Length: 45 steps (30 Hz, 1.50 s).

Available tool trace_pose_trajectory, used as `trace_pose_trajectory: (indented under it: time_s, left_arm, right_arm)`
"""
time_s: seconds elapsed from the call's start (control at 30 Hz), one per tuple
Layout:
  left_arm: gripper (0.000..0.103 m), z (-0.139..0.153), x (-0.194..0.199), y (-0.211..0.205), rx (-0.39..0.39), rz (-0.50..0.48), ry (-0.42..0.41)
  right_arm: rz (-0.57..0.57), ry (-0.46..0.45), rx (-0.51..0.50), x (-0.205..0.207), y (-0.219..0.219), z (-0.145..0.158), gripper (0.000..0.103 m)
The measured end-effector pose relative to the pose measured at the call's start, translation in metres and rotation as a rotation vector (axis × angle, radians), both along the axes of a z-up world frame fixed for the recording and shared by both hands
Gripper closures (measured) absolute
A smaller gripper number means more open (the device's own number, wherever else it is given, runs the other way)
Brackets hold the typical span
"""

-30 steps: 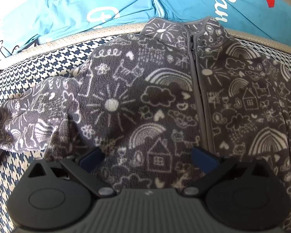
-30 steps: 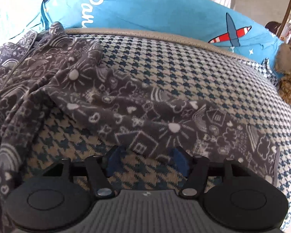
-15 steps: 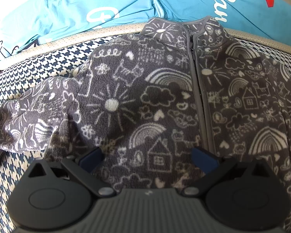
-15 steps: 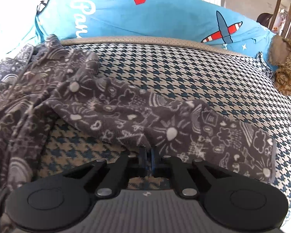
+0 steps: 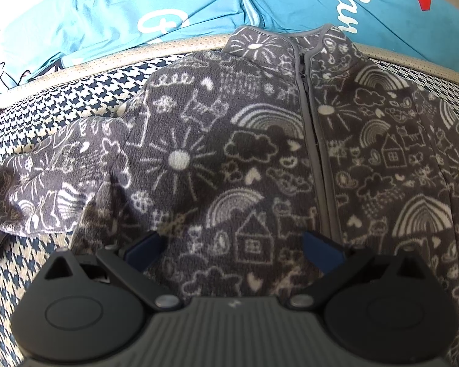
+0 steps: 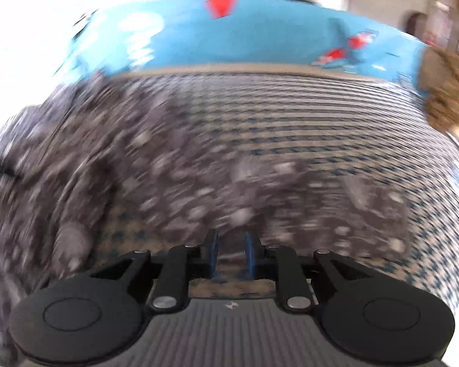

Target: Fold clothes

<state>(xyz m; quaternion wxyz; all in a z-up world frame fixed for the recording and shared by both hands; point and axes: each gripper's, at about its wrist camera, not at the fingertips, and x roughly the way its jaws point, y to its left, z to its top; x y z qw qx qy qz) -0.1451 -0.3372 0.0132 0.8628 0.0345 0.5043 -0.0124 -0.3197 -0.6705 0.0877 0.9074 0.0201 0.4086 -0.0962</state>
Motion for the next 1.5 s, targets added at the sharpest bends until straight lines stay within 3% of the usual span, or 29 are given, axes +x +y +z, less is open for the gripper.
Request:
trace_pose_trajectory:
  time_s: [0.1, 0.23, 0.43, 0.57, 0.73, 0.77, 0.8, 0.83, 0.9, 1.17, 1.43, 1.5]
  left_arm:
    - [0.0, 0.0, 0.0, -0.001, 0.003, 0.001, -0.001]
    - [0.0, 0.0, 0.0, -0.001, 0.003, 0.003, 0.0]
    - [0.0, 0.0, 0.001, -0.002, 0.008, 0.005, -0.001]
    - [0.0, -0.001, 0.001, -0.001, 0.01, 0.004, -0.003]
    - [0.0, 0.0, 0.0, -0.001, 0.013, 0.001, -0.004]
    - [0.0, -0.001, 0.0, -0.001, 0.014, 0.0, -0.004]
    - [0.0, -0.001, 0.0, -0.001, 0.015, 0.0, -0.005]
    - [0.0, -0.001, 0.0, -0.001, 0.016, -0.001, -0.005]
    - [0.0, -0.001, 0.0, -0.001, 0.017, -0.003, -0.006]
    - [0.0, 0.0, -0.001, -0.001, 0.016, -0.005, -0.008]
    - [0.0, 0.003, -0.004, 0.002, 0.011, 0.014, 0.001]
    - [0.0, 0.003, -0.004, 0.003, 0.007, 0.019, 0.002]
  right_arm:
    - [-0.196, -0.024, -0.004, -0.005, -0.029, 0.004, 0.068]
    - [-0.466, -0.006, 0.003, -0.011, -0.076, -0.002, 0.066]
    - [-0.67, -0.019, 0.168, -0.021, -0.122, -0.013, 0.066]
    - [-0.705, -0.047, 0.238, -0.019, -0.13, -0.016, 0.057]
    - [-0.71, -0.066, 0.184, -0.005, -0.127, -0.022, 0.054]
    - [-0.705, -0.064, 0.163, -0.003, -0.126, -0.023, 0.055]
    - [-0.7, -0.059, 0.137, 0.0, -0.125, -0.023, 0.062]
    - [-0.692, -0.058, 0.111, 0.001, -0.124, -0.024, 0.076]
    - [-0.666, -0.072, 0.106, 0.004, -0.122, -0.025, 0.089]
    - [-0.773, -0.148, -0.067, -0.032, -0.088, 0.019, 0.091]
    - [-0.837, -0.159, 0.017, -0.071, -0.067, 0.034, 0.087]
    - [-0.811, -0.175, -0.02, -0.071, -0.057, 0.037, 0.086]
